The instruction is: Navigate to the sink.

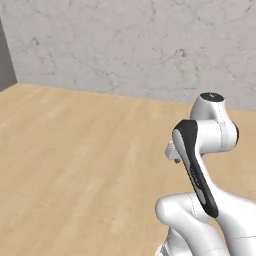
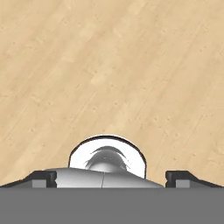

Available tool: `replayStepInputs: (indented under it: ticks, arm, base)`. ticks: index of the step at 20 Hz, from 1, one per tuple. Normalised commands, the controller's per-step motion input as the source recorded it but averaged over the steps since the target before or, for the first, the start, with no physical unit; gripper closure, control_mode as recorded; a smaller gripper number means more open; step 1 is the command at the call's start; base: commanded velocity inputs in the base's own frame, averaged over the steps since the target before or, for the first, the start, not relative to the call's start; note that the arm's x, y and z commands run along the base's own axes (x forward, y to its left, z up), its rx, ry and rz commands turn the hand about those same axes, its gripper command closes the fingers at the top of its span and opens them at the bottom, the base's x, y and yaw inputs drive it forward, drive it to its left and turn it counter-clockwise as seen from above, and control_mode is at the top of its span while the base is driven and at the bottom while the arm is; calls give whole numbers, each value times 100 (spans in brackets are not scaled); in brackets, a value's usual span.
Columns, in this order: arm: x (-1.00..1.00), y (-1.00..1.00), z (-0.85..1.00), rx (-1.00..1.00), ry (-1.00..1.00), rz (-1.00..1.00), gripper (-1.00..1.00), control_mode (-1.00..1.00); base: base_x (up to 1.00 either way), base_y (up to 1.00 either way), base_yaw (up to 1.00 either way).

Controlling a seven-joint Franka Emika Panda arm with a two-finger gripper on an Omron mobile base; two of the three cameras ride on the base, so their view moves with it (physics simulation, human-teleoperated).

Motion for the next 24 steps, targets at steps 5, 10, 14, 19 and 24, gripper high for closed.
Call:
replayStepInputs:
  ticks: [5,10,14,19,24]
  arm:
    - [0,0,0,0,0,0,-100,100]
    - [0,0,0,0,0,0,-100,100]
    - [0,0,0,0,0,0,-100,100]
    - [0,0,0,0,0,0,-100,100]
    - [0,0,0,0,0,0,-100,100]
  base:
    - [20,-53,-69]
    - [7,-58,-69]
    - [-3,-47,-63]
    - [-7,-57,-63]
    - [4,-64,-68]
